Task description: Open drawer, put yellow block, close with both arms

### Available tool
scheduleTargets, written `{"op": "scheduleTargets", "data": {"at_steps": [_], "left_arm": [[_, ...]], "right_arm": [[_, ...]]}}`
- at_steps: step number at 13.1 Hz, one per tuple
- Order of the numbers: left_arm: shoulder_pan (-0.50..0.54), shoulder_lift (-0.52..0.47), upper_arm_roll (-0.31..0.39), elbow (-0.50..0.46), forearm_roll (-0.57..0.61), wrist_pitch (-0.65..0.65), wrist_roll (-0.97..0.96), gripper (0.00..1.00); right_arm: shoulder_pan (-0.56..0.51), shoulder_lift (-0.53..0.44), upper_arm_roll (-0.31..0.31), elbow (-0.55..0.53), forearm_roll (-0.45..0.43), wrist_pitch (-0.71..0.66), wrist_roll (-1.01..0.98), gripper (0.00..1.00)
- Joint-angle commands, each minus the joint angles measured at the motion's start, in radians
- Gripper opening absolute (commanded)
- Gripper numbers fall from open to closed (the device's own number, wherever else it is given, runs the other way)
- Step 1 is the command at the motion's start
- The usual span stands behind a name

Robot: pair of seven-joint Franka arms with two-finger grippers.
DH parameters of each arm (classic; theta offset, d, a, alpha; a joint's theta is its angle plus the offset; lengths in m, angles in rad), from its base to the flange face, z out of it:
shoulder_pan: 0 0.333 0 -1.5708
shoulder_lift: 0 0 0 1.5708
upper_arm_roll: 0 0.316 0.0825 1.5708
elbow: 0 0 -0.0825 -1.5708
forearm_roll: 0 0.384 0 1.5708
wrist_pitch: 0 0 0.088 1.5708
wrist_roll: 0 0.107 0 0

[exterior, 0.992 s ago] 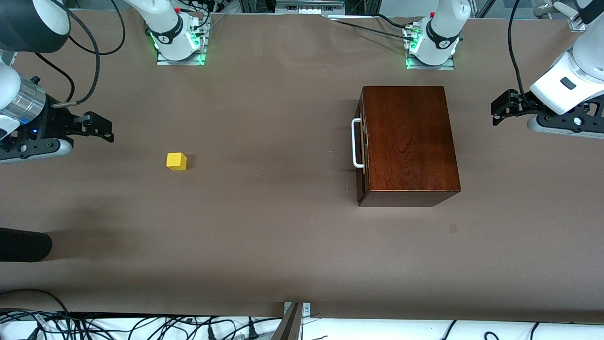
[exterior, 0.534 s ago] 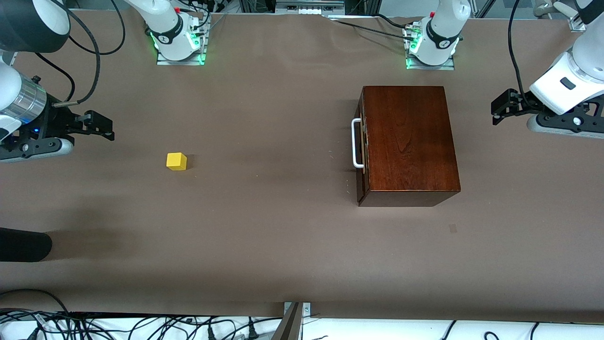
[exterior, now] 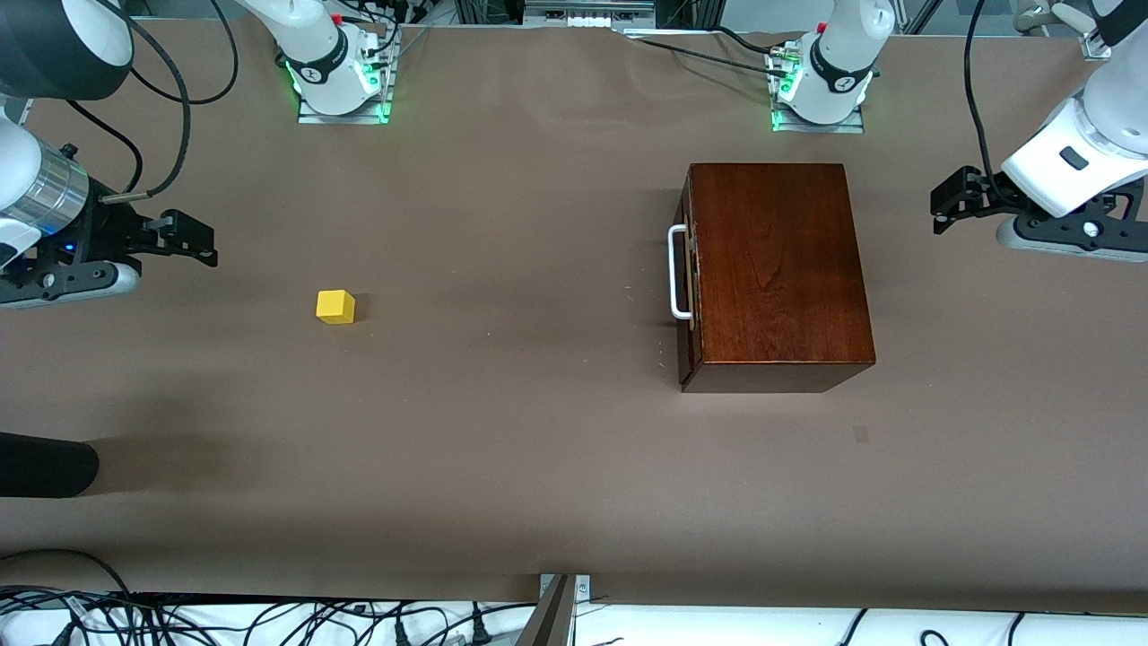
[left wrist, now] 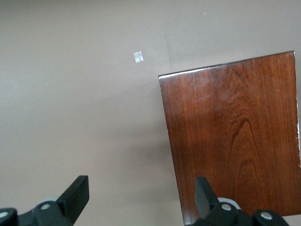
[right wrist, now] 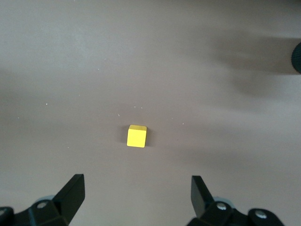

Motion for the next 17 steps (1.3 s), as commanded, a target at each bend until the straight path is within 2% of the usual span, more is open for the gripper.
{"op": "scheduleTargets", "data": {"at_steps": [1, 13, 15, 17], "left_arm": [[-0.006, 0.039, -0.009, 0.040, 0.023, -0.056, 0.015, 1.00], [-0.006, 0.038, -0.015, 0.042, 0.006, -0.058, -0.013, 1.00], [-0.006, 0.036, -0.041, 0.040, 0.004, -0.061, -0.042, 1.00], [-0.006, 0.035, -0.096, 0.042, 0.004, -0.061, -0.127, 1.00]], "right_arm": [[-0.009, -0.009, 0.009, 0.004, -0.012, -0.012, -0.008, 1.00], [-0.009, -0.006, 0.009, 0.005, -0.010, -0.004, -0.008, 1.00], [-0.009, -0.006, 0.009, 0.007, -0.010, -0.002, -0.008, 1.00], [-0.009, -0.006, 0.009, 0.007, -0.010, -0.002, -0.008, 1.00]]}}
